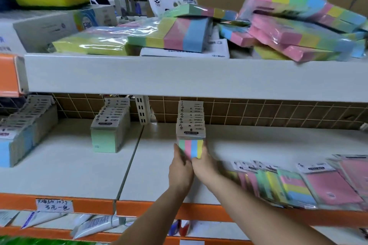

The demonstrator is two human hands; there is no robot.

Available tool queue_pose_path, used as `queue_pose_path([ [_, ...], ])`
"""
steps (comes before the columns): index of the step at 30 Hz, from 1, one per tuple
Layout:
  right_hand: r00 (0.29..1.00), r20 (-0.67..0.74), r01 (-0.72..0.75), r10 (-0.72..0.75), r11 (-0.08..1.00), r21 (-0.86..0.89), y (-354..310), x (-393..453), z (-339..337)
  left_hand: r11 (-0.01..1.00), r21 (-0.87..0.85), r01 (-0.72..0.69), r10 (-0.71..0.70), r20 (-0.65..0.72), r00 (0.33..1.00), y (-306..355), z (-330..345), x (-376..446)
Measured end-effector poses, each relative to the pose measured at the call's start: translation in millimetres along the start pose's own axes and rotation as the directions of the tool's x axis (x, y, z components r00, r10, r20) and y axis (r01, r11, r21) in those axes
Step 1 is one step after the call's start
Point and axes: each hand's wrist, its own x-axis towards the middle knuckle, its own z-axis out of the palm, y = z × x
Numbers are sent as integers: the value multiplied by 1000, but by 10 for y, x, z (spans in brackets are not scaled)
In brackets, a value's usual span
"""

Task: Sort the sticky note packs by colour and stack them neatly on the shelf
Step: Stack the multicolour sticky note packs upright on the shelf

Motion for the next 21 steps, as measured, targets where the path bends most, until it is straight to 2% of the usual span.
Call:
queue_pose_path([
  [3, 999, -28, -34, 35, 998, 43, 23, 13, 14, 999, -13, -32, 33, 48, 998, 16, -49, -8],
  [9, 998, -41, -57, 55, 998, -37, 99, -8, 21, 999, -19, -29, 30, 95, 995, -21, -111, -21],
  [21, 995, 65, -69, 75, 993, -99, 69, -38, -82, 981, 193, -36, 5, 162, 987, 87, -164, -4],
])
